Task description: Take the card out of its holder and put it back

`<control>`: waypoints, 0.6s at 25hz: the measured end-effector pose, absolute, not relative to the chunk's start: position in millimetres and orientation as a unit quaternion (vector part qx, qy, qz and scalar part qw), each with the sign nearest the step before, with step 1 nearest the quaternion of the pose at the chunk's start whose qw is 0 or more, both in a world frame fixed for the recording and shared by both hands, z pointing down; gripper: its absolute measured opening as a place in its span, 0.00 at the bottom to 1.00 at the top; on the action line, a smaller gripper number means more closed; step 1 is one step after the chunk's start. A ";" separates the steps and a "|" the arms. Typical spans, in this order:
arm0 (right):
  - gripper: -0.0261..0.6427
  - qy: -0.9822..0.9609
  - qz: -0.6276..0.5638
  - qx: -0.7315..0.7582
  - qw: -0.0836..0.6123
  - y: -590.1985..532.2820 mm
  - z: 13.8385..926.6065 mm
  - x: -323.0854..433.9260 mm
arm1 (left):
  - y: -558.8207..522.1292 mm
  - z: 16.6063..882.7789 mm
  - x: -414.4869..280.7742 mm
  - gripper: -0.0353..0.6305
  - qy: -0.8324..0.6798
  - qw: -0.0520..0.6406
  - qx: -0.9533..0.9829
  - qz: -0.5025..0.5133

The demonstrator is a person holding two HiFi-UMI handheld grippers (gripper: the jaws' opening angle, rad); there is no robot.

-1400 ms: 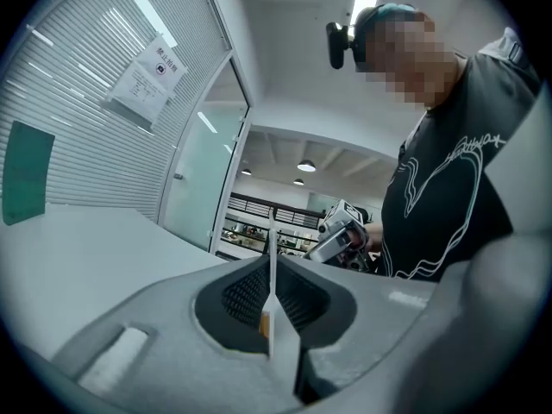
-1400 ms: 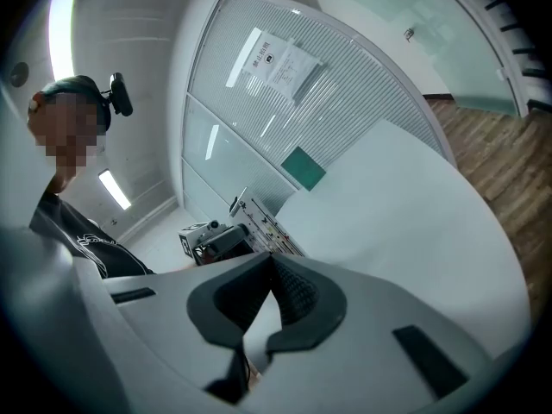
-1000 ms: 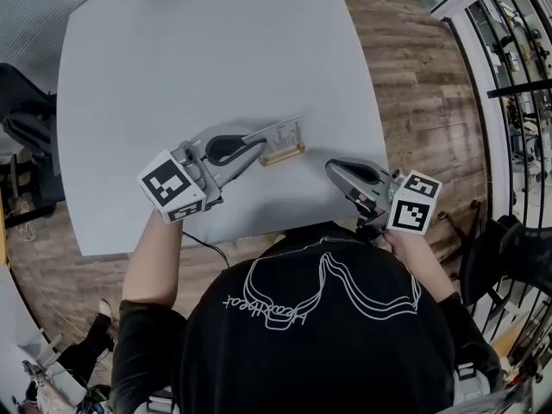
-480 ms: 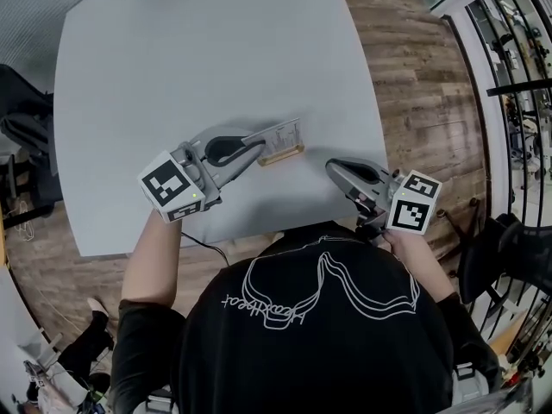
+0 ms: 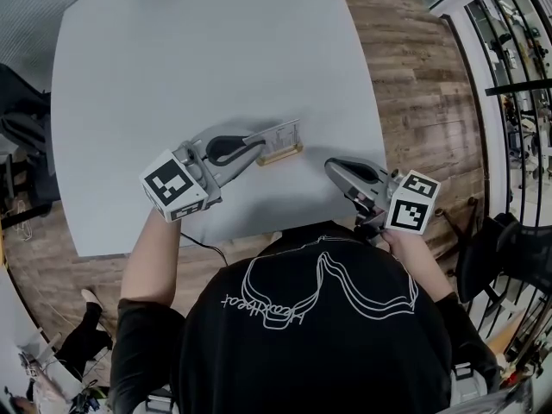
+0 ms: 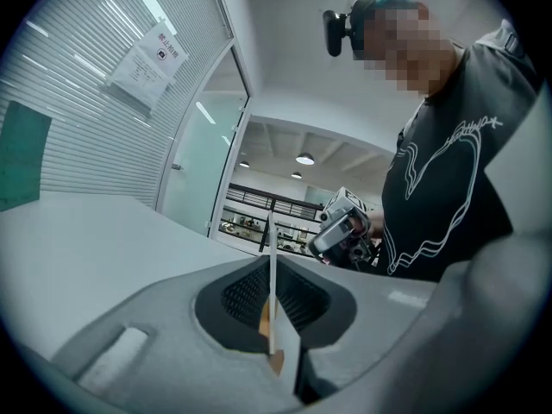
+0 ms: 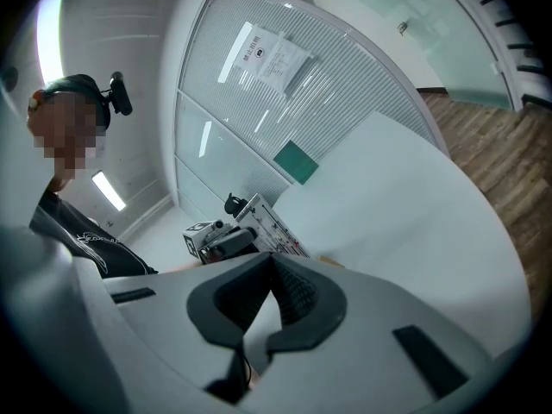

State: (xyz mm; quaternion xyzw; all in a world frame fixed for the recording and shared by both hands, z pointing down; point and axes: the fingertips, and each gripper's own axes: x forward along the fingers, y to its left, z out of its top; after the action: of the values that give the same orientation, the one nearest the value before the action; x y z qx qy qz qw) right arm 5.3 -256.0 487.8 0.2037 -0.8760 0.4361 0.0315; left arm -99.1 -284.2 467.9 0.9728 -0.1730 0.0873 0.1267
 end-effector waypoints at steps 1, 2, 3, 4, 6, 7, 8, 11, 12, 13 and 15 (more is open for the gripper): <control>0.05 -0.876 0.436 0.204 0.032 -256.3 488.0 5.6 | -283.9 469.1 -98.2 0.09 -0.173 0.126 0.973 0.090; 0.05 -0.876 0.437 0.204 0.032 -256.6 488.0 5.8 | -283.6 470.3 -97.1 0.09 -0.173 0.124 0.973 0.093; 0.05 -0.876 0.437 0.205 0.031 -256.8 487.9 6.2 | -283.2 471.6 -96.0 0.09 -0.173 0.123 0.973 0.096; 0.05 -0.876 0.437 0.205 0.031 -257.0 487.8 6.5 | -282.9 472.7 -94.9 0.09 -0.173 0.121 0.972 0.099; 0.05 -0.875 0.437 0.205 0.031 -257.0 487.8 7.2 | -282.0 475.1 -92.8 0.09 -0.173 0.120 0.972 0.103; 0.05 -0.875 0.437 0.205 0.031 -256.8 487.9 7.5 | -281.6 476.4 -92.0 0.09 -0.173 0.120 0.972 0.105; 0.05 -0.875 0.438 0.205 0.030 -256.6 488.1 7.7 | -281.2 477.7 -91.6 0.09 -0.173 0.121 0.972 0.106; 0.05 -0.875 0.436 0.206 0.030 -256.5 488.7 7.4 | -280.9 479.9 -91.9 0.09 -0.175 0.124 0.971 0.107; 0.05 -0.876 0.436 0.206 0.030 -256.7 488.7 7.2 | -281.0 480.1 -92.0 0.09 -0.176 0.124 0.971 0.108; 0.05 -0.876 0.435 0.205 0.030 -256.8 488.7 7.1 | -281.0 480.4 -91.8 0.09 -0.176 0.124 0.970 0.108; 0.05 -0.876 0.436 0.204 0.029 -256.5 489.2 7.2 | -280.8 482.2 -90.7 0.09 -0.176 0.124 0.970 0.112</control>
State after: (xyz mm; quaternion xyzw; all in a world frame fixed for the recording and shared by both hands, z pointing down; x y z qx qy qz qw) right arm 7.2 -256.5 489.2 0.2042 -0.8759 0.4361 0.0293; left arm -90.7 -280.8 482.2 0.9701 -0.1762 0.1117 0.1242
